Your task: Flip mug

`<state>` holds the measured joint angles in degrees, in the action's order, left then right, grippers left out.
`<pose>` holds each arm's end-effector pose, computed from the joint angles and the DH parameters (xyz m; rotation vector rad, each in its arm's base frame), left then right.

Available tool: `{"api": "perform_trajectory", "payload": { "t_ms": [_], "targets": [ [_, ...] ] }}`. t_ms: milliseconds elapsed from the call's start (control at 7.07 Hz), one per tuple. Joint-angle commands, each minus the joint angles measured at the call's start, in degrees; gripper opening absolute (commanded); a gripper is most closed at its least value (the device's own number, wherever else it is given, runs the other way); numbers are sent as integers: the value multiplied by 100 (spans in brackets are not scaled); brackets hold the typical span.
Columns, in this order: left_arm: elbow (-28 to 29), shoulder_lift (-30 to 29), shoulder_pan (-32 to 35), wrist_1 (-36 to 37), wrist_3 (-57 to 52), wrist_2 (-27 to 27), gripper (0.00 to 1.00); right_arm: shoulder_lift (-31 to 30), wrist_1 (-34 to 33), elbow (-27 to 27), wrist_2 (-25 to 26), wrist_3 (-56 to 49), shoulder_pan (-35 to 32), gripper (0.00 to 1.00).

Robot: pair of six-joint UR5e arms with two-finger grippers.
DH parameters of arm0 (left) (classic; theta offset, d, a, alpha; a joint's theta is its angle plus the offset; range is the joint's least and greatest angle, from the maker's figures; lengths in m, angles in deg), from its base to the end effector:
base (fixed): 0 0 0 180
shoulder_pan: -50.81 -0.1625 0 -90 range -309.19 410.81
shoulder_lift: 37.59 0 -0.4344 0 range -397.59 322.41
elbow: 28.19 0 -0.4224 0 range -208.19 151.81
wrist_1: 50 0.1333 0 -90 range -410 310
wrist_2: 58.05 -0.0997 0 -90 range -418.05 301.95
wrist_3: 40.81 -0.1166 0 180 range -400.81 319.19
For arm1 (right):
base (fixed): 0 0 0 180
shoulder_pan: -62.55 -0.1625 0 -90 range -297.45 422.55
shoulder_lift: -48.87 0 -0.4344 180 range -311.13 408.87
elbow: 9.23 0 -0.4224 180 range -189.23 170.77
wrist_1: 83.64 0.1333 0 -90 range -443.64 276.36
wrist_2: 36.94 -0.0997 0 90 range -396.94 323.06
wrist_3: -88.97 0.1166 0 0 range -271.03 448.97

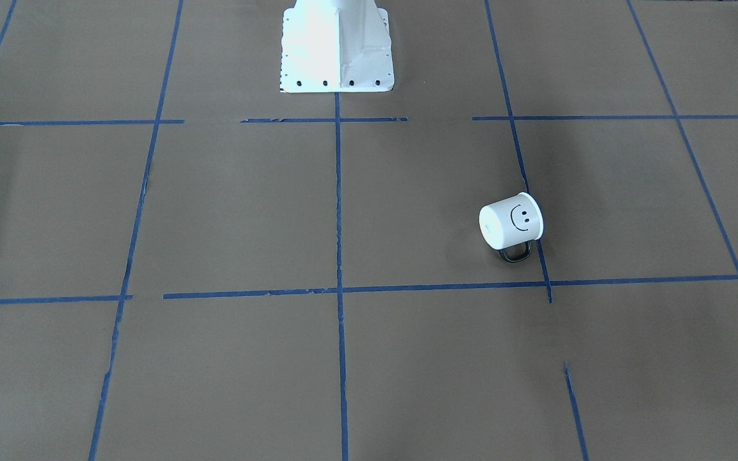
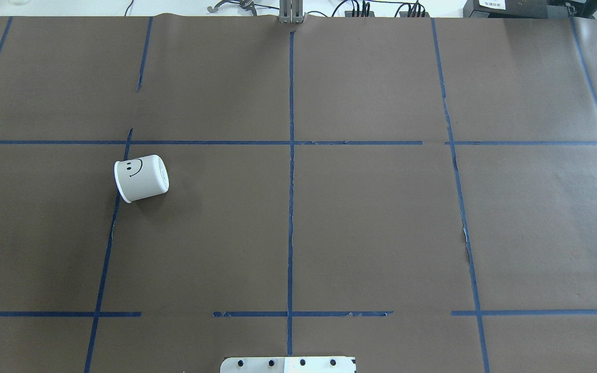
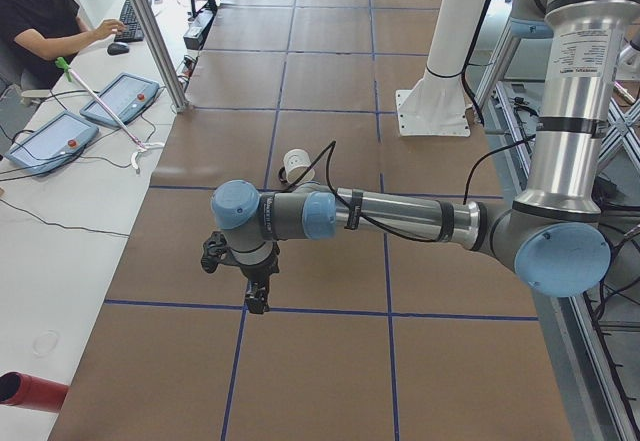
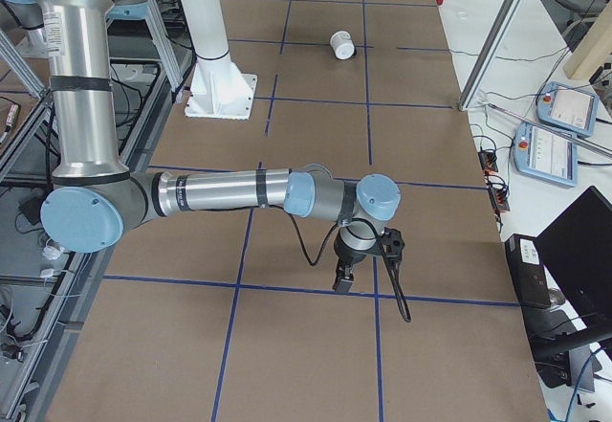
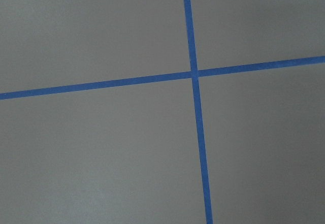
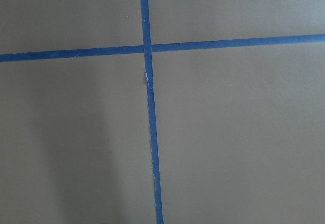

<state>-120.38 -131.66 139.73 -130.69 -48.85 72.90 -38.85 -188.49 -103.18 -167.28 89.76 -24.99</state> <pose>-0.0466 -0.5466 0.6430 -0.0075 0.7169 0.1333 0.0353 -0.5244 0.6535 -0.1640 -0.6983 0.0251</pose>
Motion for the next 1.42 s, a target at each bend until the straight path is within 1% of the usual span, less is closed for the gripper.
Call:
{"api": "perform_trajectory", "payload": {
  "t_ms": [0,142,283,425,708,849,991,1132,1274],
  "targets": [
    [-18,-32,-6,-34,5,-8,100,0,0,0,0,0,0,100],
    [-122,-102,-7,-51,-4,-8,100,0,0,0,0,0,0,100],
    [-97,-129,-15,-574,13,-8,100,0,0,0,0,0,0,100],
    [-19,-138,-15,-1318,48,-8,100,0,0,0,0,0,0,100],
    [-18,-147,-33,-2086,214,-8,100,0,0,0,0,0,0,100],
    [95,-156,-50,-2543,1390,0,100,0,0,0,0,0,0,100],
    [96,-130,-146,-3183,2420,53,100,0,0,0,0,0,0,100],
    [305,-34,-173,-3998,2717,375,100,0,0,0,0,0,0,100],
    [742,-24,-182,-4598,3025,1118,100,0,0,0,0,0,0,100]
  ]
}}
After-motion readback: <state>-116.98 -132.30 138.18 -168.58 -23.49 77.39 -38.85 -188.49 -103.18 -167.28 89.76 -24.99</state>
